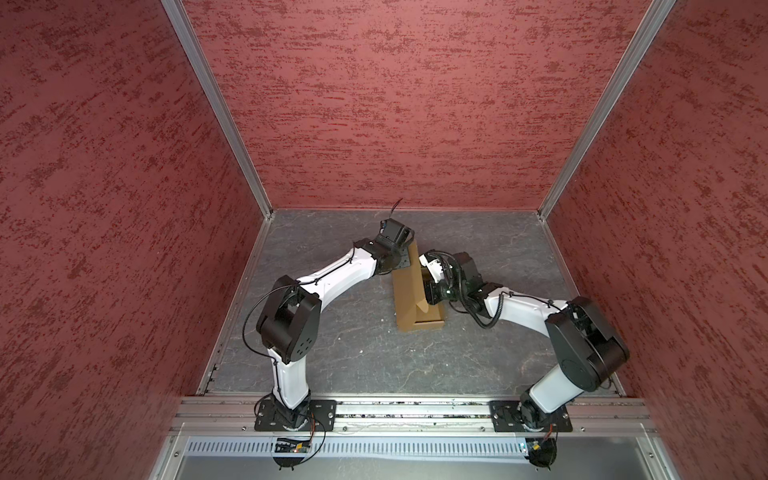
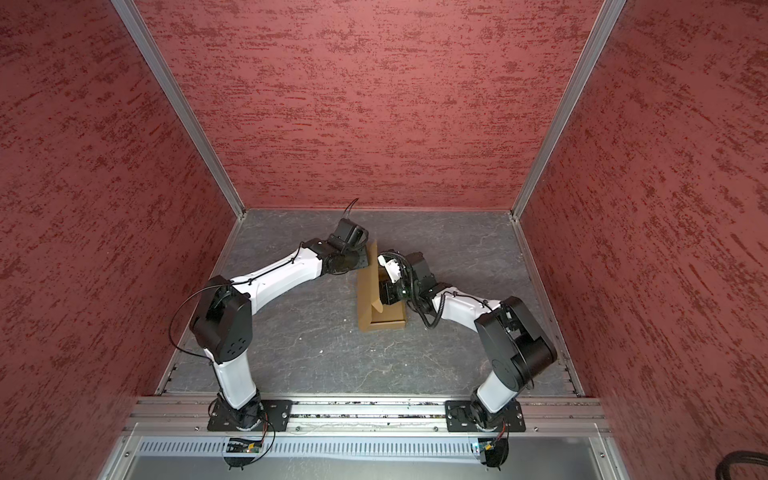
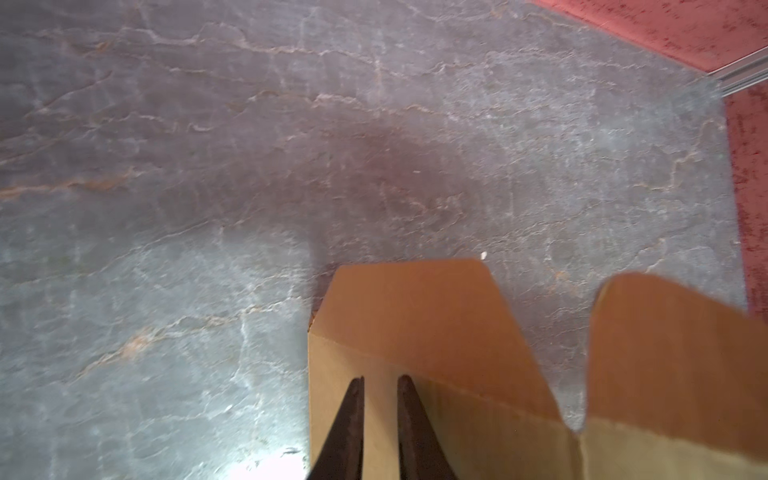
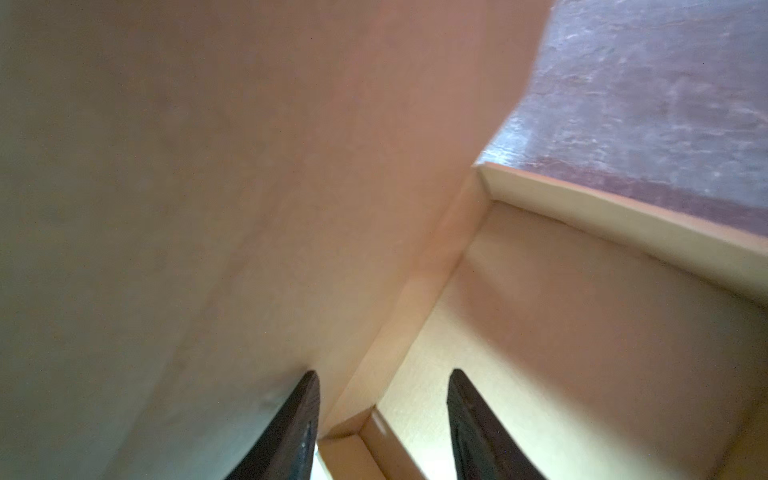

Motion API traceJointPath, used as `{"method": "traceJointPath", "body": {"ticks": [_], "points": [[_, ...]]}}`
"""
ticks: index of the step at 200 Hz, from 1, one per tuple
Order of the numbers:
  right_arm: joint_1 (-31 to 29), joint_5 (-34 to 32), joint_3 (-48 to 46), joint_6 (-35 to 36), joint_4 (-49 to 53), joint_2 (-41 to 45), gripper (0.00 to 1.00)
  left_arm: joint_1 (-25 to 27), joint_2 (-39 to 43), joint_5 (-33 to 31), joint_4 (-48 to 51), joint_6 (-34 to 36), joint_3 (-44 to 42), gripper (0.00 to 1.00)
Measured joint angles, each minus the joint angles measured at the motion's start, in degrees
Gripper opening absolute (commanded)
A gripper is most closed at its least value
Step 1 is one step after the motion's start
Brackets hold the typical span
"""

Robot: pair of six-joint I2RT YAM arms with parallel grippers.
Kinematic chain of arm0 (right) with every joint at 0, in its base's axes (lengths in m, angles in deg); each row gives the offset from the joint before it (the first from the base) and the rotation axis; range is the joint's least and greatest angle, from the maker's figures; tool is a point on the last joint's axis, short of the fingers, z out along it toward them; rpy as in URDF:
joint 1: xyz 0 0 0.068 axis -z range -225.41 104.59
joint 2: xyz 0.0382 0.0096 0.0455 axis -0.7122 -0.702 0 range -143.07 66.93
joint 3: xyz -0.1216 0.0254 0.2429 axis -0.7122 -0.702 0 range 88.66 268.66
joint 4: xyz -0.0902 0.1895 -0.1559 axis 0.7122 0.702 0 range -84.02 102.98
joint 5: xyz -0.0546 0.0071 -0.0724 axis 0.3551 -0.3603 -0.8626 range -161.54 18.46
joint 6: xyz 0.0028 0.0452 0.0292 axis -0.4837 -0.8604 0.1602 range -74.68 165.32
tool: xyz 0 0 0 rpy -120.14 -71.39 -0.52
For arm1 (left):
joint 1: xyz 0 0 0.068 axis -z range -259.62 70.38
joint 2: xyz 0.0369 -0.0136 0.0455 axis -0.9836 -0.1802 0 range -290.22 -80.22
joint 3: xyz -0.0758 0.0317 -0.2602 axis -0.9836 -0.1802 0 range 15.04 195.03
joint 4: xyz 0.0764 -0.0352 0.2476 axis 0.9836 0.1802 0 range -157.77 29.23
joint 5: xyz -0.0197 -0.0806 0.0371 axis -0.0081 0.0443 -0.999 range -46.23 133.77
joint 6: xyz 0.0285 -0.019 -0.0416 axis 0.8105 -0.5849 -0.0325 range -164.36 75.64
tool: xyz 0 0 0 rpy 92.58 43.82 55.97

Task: Fold the paper box
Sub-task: 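Raise the side flap with the left gripper while the right holds the tray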

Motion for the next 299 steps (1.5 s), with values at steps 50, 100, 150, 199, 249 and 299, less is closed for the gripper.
{"method": "traceJointPath", "body": {"ticks": [50,100,150,199,249,299], "points": [[-1.7,-0.4,-0.4,-3.0,-3.5,0.0,0.50,-0.9,-3.9,2.4,0.0,2.3,5.5,0.17],[-4.7,-2.8,-1.3,-6.2,-8.0,0.0,0.50,-2.2,-8.1,5.9,0.3,5.6,12.8,0.18],[-6.1,-7.6,-5.0,-11.5,-16.2,0.0,0.50,-3.3,-9.1,8.9,2.3,9.2,17.0,0.22],[-6.9,-11.1,-5.2,-14.2,-19.7,-2.1,0.49,-4.7,-9.1,10.3,6.4,12.2,19.7,0.23],[-8.3,-15.1,-5.2,-14.2,-18.7,-1.9,0.45,-5.2,-6.3,10.5,8.2,13.3,12.9,0.20],[-12.7,-20.4,-4.0,-12.0,-14.7,-0.4,0.42,-5.9,-4.2,12.7,8.2,13.4,3.3,0.17]]}}
